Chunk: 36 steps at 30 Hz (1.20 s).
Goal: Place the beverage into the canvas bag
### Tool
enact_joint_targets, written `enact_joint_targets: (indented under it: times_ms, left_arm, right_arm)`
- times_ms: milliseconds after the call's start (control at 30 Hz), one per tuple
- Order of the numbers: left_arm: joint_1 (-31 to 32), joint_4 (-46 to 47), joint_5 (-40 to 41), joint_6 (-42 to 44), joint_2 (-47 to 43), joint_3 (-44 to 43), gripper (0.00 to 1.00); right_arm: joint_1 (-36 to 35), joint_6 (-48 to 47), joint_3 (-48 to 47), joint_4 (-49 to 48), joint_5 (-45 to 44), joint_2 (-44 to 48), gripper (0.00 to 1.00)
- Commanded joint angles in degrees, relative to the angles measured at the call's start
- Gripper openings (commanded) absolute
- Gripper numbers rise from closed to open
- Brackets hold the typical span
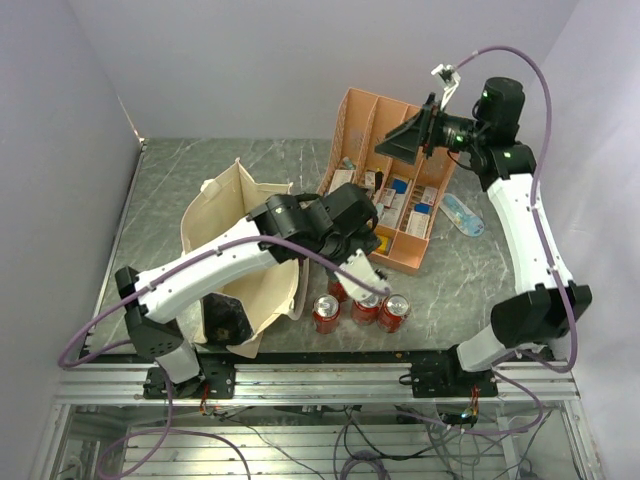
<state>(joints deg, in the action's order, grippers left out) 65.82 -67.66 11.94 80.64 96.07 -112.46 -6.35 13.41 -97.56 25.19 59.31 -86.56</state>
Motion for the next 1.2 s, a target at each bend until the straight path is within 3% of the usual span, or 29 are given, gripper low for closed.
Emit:
enact_joint_targets:
  times_ms: [0,167,567,1167]
  left_arm:
    - [0.9,4.3,-2.1,9.5,-7.9,4.8,0.07]
    - [2.1,-0.8,-3.6,9.0,-6.3,2.7,0.07]
    - [2.7,-2.1,-4.4,10.0,-4.5,4.6,0.07]
    - [4.2,-1.8,-4.5,9.9,-5.4,7.2,0.07]
  right_arm:
    - [-3.0,9.0,-6.6,-6.2,9.2,-6.5,0.85]
    - [-8.2,5.4,-11.6,-0.5,11.8,-10.8,0.85]
    - [-18.4,-14.2,-37.6,35.4,6.5,-26.0,0.86]
    - [-27.5,-20.2,-31.1,42.0,1.4,-22.8,0.7]
